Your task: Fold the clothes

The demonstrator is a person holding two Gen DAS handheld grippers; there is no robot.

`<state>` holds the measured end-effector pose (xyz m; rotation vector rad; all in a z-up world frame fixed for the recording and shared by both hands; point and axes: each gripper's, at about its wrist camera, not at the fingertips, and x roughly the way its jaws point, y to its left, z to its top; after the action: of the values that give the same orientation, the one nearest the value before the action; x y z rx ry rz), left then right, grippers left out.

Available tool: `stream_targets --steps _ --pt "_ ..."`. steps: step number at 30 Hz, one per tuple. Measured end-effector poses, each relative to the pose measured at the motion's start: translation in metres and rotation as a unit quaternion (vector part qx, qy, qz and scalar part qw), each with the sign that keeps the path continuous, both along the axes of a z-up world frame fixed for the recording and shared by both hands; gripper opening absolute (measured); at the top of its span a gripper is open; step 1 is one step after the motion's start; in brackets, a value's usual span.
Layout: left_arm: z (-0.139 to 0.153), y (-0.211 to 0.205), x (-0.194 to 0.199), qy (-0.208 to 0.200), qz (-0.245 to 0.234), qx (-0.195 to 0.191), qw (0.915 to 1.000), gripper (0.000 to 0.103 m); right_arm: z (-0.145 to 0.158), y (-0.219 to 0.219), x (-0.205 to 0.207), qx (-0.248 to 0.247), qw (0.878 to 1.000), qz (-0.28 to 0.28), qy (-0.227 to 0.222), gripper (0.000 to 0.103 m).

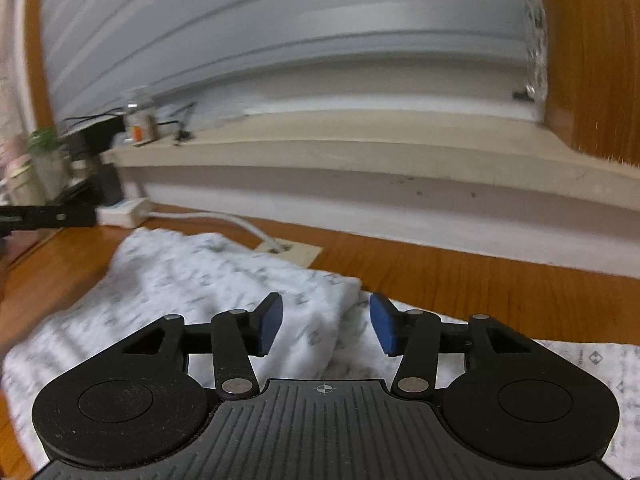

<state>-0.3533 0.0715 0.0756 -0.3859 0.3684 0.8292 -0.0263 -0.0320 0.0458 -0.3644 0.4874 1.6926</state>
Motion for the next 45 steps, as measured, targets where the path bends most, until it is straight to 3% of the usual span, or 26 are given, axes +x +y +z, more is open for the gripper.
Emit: stream_targets --steps 1,8,11,17,22,25,31,36,41,45 --pt "0.001 -0.006 0.006 0.000 -0.014 0.002 0.9999 0.075 0.001 -0.007 -0.002 0.002 1.000 0.012 -0.004 0.050" --pt "-0.007 -0.031 0.064 0.020 -0.072 0.010 0.9971 0.079 -0.007 -0.063 -0.018 0.012 0.998 0.058 -0.033 0.050" --pt "-0.010 -0.030 0.096 0.018 -0.096 0.010 0.9952 0.080 -0.006 -0.087 0.009 0.009 0.999 0.031 -0.032 0.050" --pt "-0.029 -0.021 0.141 0.038 -0.123 0.010 0.9916 0.081 -0.007 -0.141 0.103 -0.023 0.995 -0.092 -0.033 0.051" --pt "-0.046 -0.021 0.151 0.066 -0.137 -0.007 0.9883 0.081 -0.015 -0.163 0.128 -0.034 0.994 -0.106 -0.024 0.051" --pt "-0.053 -0.019 0.147 0.063 -0.132 -0.018 0.9890 0.081 -0.014 -0.159 0.118 -0.024 0.995 -0.095 -0.034 0.056" --pt "-0.031 -0.013 0.110 0.029 -0.098 -0.019 0.9946 0.084 -0.010 -0.138 0.075 -0.005 0.999 -0.033 -0.037 0.056" --pt "-0.014 0.008 0.046 0.008 -0.042 -0.023 0.9988 0.086 0.003 -0.112 0.014 0.017 0.998 0.039 -0.048 0.055" --pt "-0.021 0.033 -0.011 0.021 -0.007 -0.060 0.9979 0.086 0.013 -0.084 -0.059 0.031 0.990 0.119 -0.065 0.055" --pt "-0.028 0.038 -0.040 0.022 0.003 -0.067 0.9975 0.086 0.014 -0.066 -0.109 0.032 0.983 0.170 -0.069 0.055"
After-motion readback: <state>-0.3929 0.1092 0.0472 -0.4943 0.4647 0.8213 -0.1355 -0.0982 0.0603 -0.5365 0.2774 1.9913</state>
